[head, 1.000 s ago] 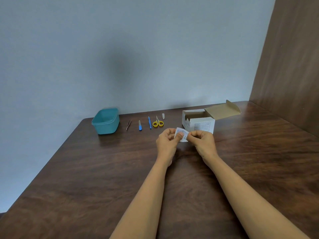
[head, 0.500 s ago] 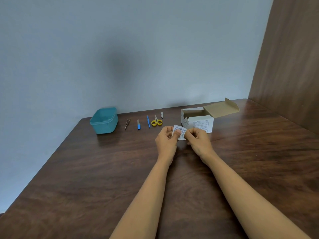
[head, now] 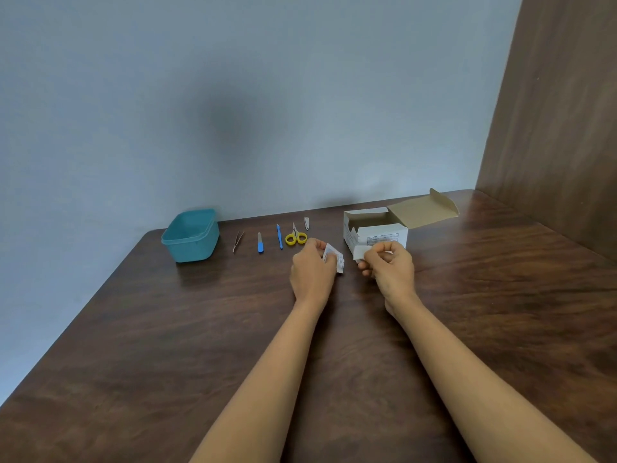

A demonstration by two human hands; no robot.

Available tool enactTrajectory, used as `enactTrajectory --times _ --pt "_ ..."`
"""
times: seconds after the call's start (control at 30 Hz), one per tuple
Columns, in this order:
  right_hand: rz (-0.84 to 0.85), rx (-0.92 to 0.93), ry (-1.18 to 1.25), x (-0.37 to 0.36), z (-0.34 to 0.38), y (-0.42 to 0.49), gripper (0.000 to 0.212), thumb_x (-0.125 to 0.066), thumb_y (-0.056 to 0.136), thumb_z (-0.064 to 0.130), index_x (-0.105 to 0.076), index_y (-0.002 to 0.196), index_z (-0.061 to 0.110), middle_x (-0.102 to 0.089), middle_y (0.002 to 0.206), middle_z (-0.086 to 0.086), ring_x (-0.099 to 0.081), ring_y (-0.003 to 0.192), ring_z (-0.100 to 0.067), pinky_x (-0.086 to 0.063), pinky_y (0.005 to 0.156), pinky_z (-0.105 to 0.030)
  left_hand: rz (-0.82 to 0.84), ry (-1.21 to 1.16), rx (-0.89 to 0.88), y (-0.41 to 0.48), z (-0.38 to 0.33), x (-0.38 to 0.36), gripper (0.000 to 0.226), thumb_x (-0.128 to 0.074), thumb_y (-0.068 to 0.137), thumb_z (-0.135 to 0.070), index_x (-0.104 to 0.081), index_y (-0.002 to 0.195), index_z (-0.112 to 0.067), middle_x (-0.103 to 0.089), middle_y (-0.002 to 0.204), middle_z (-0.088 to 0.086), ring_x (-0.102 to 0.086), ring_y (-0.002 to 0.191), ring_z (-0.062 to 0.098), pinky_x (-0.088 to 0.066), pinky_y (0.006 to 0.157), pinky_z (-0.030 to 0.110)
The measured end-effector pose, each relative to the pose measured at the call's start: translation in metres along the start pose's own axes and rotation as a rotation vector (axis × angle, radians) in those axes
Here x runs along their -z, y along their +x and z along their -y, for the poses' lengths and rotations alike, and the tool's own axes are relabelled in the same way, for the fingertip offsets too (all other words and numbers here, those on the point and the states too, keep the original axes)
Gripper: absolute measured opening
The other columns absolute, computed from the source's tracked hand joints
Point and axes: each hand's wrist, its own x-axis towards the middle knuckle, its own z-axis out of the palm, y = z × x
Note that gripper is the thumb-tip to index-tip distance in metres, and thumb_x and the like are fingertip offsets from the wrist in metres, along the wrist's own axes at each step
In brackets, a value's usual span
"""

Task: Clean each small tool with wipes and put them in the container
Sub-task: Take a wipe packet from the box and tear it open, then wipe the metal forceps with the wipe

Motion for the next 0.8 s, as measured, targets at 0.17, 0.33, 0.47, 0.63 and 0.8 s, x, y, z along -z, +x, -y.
enactTrajectory --times 0.17,0.33,0.47,0.63,0.8 --pt "-0.007 -0.009 0.058 0.001 0.0 0.002 0.023 -0.057 0.079 -0.009 -0.053 0.088 0.012 -0.066 0.067 -0.011 -0.061 0.055 -0.013 -0.048 0.053 -0.022 0.077 0.219 -0.075 0.014 0.004 -0.007 0.025 -0.065 0.085 -0.027 -0.059 0.107 -0.018 -0.065 0.105 0.0 -0.06 0.1 0.021 -0.048 0.077 0.033" --pt "-0.014 -0.009 0.062 -0.001 -0.001 0.003 0.017 -0.057 0.082 -0.006 -0.059 0.089 0.009 -0.068 0.071 -0.009 -0.063 0.055 -0.009 -0.05 0.053 -0.02 0.008 0.204 -0.081 0.039 0.001 -0.005 0.026 -0.057 0.089 -0.029 -0.061 0.109 -0.013 -0.066 0.108 0.002 -0.059 0.105 0.021 -0.046 0.082 0.035" --pt "-0.003 0.009 0.012 -0.002 -0.003 0.002 0.015 -0.058 0.082 -0.005 -0.063 0.088 0.008 -0.069 0.072 -0.009 -0.063 0.058 -0.009 -0.05 0.053 -0.019 -0.041 0.292 -0.042 0.073 -0.002 -0.001 0.026 -0.048 0.093 -0.025 -0.064 0.105 -0.009 -0.067 0.106 0.009 -0.058 0.105 0.028 -0.045 0.082 0.037" --pt "-0.003 0.028 -0.037 -0.002 -0.005 0.004 0.012 -0.059 0.082 -0.004 -0.064 0.089 0.005 -0.07 0.074 -0.011 -0.063 0.057 -0.008 -0.049 0.052 -0.018 -0.013 0.474 0.021 0.108 -0.005 -0.01 0.036 -0.048 0.094 -0.03 -0.066 0.111 -0.004 -0.06 0.118 0.018 -0.049 0.116 0.035 -0.044 0.089 0.041" --pt "0.008 0.042 -0.081 -0.003 -0.005 0.004 0.011 -0.06 0.082 -0.002 -0.064 0.085 0.008 -0.069 0.072 -0.008 -0.062 0.056 -0.006 -0.049 0.053 -0.019 0.048 0.603 0.025 0.124 -0.002 -0.025 0.037 -0.046 0.097 -0.028 -0.057 0.119 -0.001 -0.049 0.129 0.019 -0.042 0.125 0.036 -0.041 0.097 0.045"
